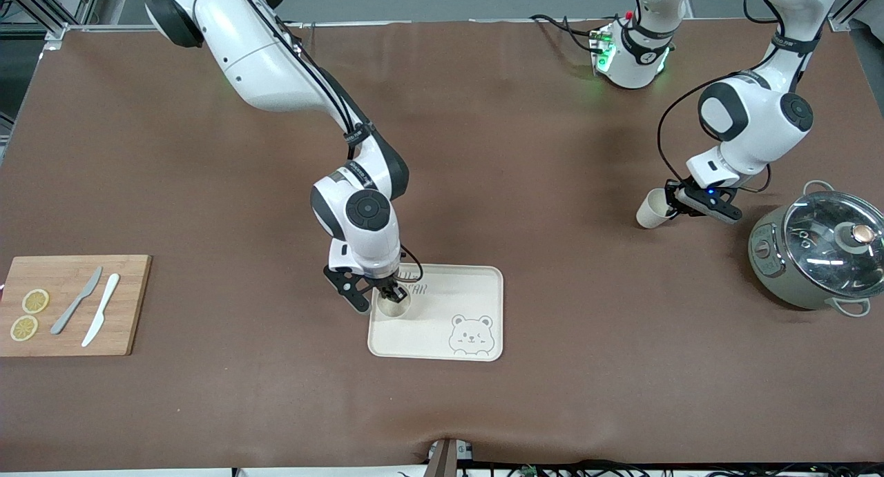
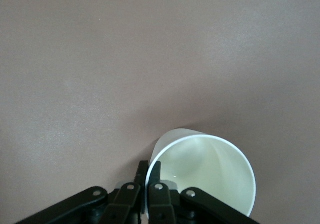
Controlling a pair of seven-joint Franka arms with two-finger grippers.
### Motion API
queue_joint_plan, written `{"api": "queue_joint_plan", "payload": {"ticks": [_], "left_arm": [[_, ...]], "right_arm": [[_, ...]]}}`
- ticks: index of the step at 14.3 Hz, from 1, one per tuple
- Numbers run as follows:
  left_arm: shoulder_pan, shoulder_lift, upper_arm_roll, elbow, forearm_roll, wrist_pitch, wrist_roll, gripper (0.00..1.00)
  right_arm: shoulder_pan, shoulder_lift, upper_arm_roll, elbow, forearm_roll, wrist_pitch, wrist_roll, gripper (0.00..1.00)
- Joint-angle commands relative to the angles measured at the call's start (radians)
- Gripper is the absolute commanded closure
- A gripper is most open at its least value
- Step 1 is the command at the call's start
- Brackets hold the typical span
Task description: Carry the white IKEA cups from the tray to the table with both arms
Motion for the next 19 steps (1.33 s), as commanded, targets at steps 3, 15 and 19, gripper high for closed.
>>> {"api": "queue_joint_plan", "payload": {"ticks": [3,15,19], "left_arm": [[0.027,0.005,-0.002,0.053,0.287,-0.08,-0.258,1.0],[0.05,0.076,-0.003,0.088,0.335,-0.077,-0.285,1.0],[0.049,0.062,-0.003,0.09,0.335,-0.082,-0.285,0.87]], "right_arm": [[0.004,-0.094,0.01,0.012,-0.006,-0.172,-0.046,1.0],[-0.251,-0.658,0.003,-0.353,0.115,-0.433,-0.86,1.0],[-0.417,-0.786,0.001,-0.505,0.115,-0.419,-1.175,1.0]]}}
